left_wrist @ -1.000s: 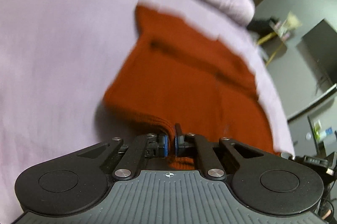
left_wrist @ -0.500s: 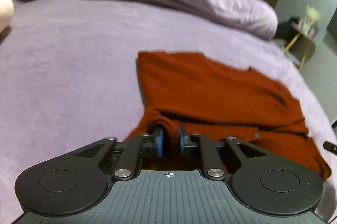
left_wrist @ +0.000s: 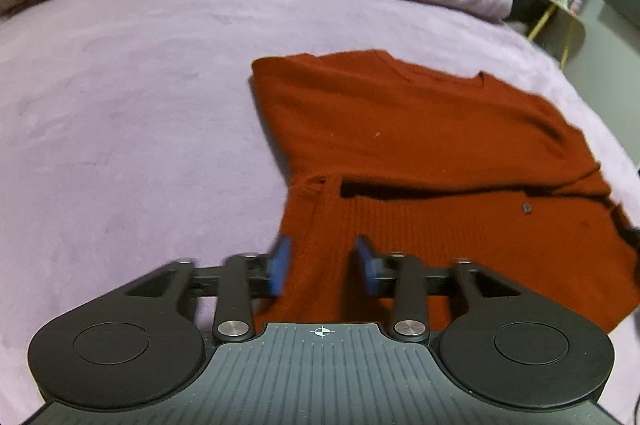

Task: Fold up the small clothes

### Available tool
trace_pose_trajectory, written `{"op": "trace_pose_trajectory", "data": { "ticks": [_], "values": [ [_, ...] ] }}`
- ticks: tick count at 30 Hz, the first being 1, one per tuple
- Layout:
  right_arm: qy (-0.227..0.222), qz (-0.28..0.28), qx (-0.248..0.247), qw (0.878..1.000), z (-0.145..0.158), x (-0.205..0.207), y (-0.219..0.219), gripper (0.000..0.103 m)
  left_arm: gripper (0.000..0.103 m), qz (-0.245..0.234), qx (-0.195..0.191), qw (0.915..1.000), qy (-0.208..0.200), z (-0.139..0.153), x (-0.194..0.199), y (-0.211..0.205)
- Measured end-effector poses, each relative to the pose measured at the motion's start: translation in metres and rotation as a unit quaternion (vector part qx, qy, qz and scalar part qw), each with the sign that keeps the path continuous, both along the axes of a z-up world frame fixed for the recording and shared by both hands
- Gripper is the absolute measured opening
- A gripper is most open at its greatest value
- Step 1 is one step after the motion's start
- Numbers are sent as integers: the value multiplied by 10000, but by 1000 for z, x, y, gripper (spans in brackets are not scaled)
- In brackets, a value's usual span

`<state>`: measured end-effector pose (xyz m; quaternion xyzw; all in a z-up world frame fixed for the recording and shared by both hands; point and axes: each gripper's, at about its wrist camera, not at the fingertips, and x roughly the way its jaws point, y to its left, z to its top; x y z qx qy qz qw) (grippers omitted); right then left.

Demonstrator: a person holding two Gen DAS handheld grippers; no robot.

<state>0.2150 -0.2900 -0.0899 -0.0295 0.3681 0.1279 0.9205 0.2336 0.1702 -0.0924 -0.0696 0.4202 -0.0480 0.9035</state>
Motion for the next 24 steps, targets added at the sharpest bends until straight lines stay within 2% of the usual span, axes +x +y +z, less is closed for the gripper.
{"op": "trace_pose_trajectory", "data": {
  "ticks": [1,4,8,10,14,18,21,24],
  "values": [
    [-27,55,27,10000,1,-2,0,5,20,28,69,10000,-35,1,-1,-1],
    [-101,13,175,9998,3,-6,-3,5,11,61,92,9998,-134,5,-8,-1],
    [-182,-68,347,9992,9,-11,-6,4,10,-93,49,9993,-356,17,-19,-3],
    [-287,-89,428,9986,16,-14,-7,4,9,-68,-121,9989,-455,27,-22,-2],
    [-812,-54,663,9945,47,-17,-8,4,9,5,-475,9924,-1134,72,-19,4],
    [-1289,-394,796,9877,72,8,-9,4,9,281,-232,9870,-1565,93,9,4],
    [-1387,-758,718,9848,70,40,-6,4,9,529,-171,9885,-1406,80,41,5],
    [-1070,-978,600,9876,49,77,-3,4,9,591,58,9943,-881,49,71,1]
  ]
}}
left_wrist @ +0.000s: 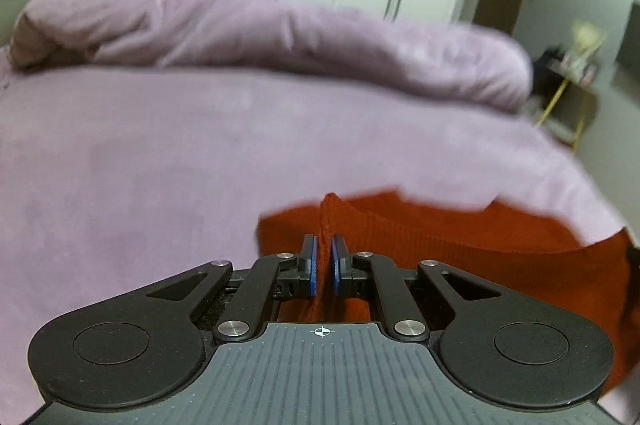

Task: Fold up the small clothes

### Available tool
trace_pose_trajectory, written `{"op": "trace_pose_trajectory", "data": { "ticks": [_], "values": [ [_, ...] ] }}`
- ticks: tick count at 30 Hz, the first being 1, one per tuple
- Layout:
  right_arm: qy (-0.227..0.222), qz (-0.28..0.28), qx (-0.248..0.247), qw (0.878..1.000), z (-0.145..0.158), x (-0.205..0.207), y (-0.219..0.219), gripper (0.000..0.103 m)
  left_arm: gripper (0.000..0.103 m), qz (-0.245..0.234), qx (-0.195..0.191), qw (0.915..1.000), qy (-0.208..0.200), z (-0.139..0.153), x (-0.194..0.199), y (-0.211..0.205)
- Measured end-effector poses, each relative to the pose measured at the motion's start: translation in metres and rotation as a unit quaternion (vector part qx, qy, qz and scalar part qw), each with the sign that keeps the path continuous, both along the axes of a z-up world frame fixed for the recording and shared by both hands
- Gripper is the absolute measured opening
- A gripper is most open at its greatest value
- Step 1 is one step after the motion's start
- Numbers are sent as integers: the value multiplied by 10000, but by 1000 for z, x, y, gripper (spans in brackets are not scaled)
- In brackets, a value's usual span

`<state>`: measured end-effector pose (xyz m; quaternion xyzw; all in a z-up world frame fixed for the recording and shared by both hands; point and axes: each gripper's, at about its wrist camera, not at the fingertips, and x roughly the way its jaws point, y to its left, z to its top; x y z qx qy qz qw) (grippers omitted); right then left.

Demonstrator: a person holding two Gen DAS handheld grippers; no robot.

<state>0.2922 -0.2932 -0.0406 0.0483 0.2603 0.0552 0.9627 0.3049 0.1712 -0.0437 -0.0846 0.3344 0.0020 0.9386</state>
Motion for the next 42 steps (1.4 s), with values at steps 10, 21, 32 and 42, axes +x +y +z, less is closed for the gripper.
{"op": "trace_pose_trajectory", "data": {
  "ticks": [10,21,32,42],
  "values": [
    [825,188,88,9964,-46,31,-9,19,45,-463,-621,9954,570,-46,-1,15],
    [629,308,-4,9975,-38,20,-2,5,8,-424,-509,9975,259,-23,-9,9],
    [-716,-271,-468,9960,22,52,17,5,14,351,804,9934,-741,31,58,-19],
    [-84,286,57,9995,-29,84,83,11,60,-100,241,9993,-279,-28,74,-80]
  ]
}}
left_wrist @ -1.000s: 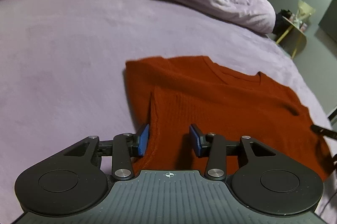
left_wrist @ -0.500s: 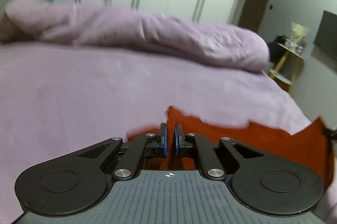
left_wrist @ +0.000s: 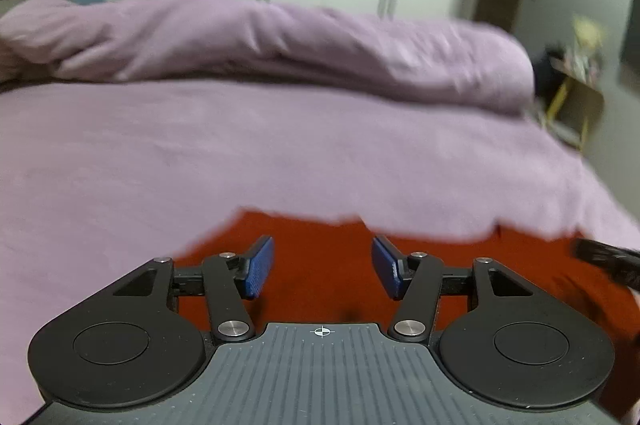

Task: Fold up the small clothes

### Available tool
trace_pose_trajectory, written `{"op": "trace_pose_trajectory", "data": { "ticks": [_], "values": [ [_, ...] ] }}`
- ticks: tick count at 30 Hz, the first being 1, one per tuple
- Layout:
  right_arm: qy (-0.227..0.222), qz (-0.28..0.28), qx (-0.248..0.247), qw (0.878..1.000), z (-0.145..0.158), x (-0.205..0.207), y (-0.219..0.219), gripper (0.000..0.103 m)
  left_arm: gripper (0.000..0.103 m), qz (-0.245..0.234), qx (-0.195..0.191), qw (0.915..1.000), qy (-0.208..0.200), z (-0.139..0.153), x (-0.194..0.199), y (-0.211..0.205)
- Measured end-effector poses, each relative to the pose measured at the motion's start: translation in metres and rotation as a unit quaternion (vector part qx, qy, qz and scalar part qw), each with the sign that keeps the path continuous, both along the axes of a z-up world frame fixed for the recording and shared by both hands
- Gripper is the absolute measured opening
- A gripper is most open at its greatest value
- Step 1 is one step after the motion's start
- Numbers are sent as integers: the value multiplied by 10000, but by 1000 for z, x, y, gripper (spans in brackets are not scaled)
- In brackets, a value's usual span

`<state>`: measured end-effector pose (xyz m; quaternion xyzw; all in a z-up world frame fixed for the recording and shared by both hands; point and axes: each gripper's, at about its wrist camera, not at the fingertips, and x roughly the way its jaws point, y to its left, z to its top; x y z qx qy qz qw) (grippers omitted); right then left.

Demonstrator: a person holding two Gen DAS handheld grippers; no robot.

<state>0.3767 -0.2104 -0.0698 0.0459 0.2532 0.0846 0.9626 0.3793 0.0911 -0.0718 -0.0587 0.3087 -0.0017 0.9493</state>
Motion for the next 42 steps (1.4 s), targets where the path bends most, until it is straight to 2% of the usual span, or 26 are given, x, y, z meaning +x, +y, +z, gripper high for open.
{"op": "trace_pose_trajectory", "data": {
  "ticks": [2,3,5,7,10,11,13,15,16,19,23,25,28,31,42],
  "values": [
    [178,715,102,9972,-14,-2,33,10,60,-48,174,9997,182,-15,9,-12],
    [233,962,-18,9951,-21,-2,48,11,60,-2,284,9993,259,-23,15,-14],
    [167,1190,-586,9910,-34,-3,66,11,60,161,417,9985,327,-35,17,-11],
    [16,1101,-1052,9883,-43,1,57,11,59,323,564,9976,233,-42,17,0],
    [-96,387,-1616,9861,-48,8,7,10,57,658,586,9959,207,-46,17,23],
    [-82,70,-1526,9882,-48,8,-18,9,57,785,475,9955,242,-47,17,31],
    [-3,-510,-1035,9933,-43,8,-62,9,57,913,193,9953,260,-45,15,45],
    [109,-934,-968,9909,-43,8,-82,9,56,924,311,9947,318,-42,14,43],
    [188,-971,-845,9915,-44,7,-88,9,56,881,440,9945,363,-40,13,40],
    [171,-962,-948,9907,-35,-6,-84,9,62,836,641,9934,458,-34,6,35],
    [-59,-655,-696,9954,-21,-38,-68,10,65,889,586,9929,533,-30,-4,39],
    [-26,-531,-765,9957,-23,-44,-65,9,66,905,648,9921,578,-30,-6,41],
    [194,-552,-1046,9928,-37,-45,-61,10,69,955,684,9910,636,-29,-10,43],
    [208,-665,-977,9928,-37,-47,-67,10,70,983,686,9905,675,-29,-12,47],
    [296,-760,-1470,9858,-46,-36,-70,9,75,1038,569,9901,752,-29,-21,58]
  ]
}}
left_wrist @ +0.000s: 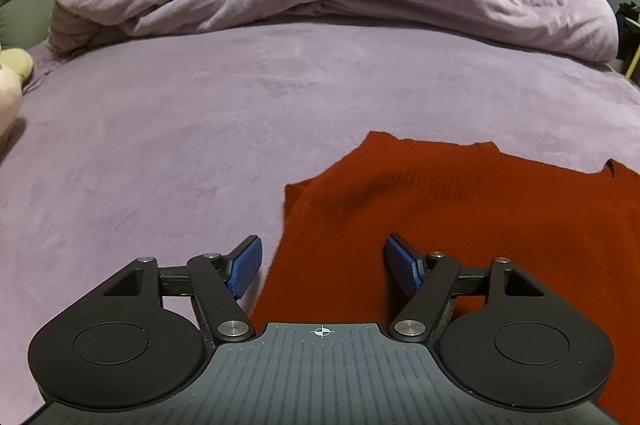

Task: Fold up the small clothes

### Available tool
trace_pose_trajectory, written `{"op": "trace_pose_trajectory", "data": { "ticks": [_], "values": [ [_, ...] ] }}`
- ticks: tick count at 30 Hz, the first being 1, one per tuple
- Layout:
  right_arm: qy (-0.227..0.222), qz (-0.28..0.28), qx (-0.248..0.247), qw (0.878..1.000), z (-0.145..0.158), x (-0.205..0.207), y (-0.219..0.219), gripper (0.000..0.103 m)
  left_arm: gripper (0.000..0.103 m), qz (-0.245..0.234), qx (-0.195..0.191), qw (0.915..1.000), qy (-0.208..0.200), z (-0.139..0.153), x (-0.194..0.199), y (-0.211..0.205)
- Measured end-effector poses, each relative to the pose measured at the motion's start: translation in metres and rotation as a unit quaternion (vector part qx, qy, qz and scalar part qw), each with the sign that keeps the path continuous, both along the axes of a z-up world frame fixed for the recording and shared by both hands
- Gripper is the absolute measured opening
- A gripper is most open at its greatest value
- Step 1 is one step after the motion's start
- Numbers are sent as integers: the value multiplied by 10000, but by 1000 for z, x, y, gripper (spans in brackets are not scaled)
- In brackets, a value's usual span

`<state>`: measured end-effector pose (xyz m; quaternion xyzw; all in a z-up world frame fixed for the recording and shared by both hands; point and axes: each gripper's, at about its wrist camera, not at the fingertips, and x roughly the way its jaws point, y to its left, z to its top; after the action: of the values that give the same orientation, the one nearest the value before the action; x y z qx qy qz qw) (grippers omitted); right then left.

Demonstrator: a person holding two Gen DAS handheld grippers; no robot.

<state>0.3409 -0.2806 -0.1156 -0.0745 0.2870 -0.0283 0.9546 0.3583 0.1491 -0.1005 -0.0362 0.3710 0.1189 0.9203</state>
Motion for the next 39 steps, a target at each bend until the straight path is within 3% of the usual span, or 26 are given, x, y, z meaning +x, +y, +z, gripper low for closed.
{"op": "trace_pose_trajectory", "data": {
  "ticks": [4,5,8,10,12,16,23,27,30,32,36,38,39],
  "values": [
    [37,-373,-347,9987,4,6,0,13,72,152,-65,9998,52,8,-20,20],
    [64,-503,-208,9985,8,4,-4,13,71,149,-113,9998,95,9,-27,25],
    [179,-595,762,9952,25,-16,-21,14,70,13,-607,9981,69,16,-60,44],
    [241,-631,1422,9875,33,-36,-33,22,69,-129,-1102,9938,107,17,-84,55],
    [390,-676,2147,9736,34,-58,-46,30,69,-300,-1570,9870,171,14,-102,60],
    [678,-752,3000,9486,26,-86,-56,31,67,-522,-2431,9677,417,5,-117,60],
    [98,-349,2378,9706,50,-100,-8,30,65,-148,-3581,9330,315,-15,-106,64],
    [-53,169,2046,9787,60,-95,31,22,58,316,-4330,9008,49,-32,-99,80],
    [116,563,2148,9750,58,-82,64,11,46,690,-4807,8741,-58,-45,-91,89],
    [216,893,2156,9721,54,-72,97,9,37,827,-5001,8619,-106,-51,-83,92],
    [334,1503,2126,9649,46,-58,165,7,23,932,-5184,8499,-129,-57,-75,98],
    [380,1674,1988,9649,39,-54,195,5,22,872,-5160,8520,-142,-56,-72,98],
    [405,1744,1925,9648,34,-52,209,5,22,782,-5085,8573,-170,-54,-69,96]
  ]
}}
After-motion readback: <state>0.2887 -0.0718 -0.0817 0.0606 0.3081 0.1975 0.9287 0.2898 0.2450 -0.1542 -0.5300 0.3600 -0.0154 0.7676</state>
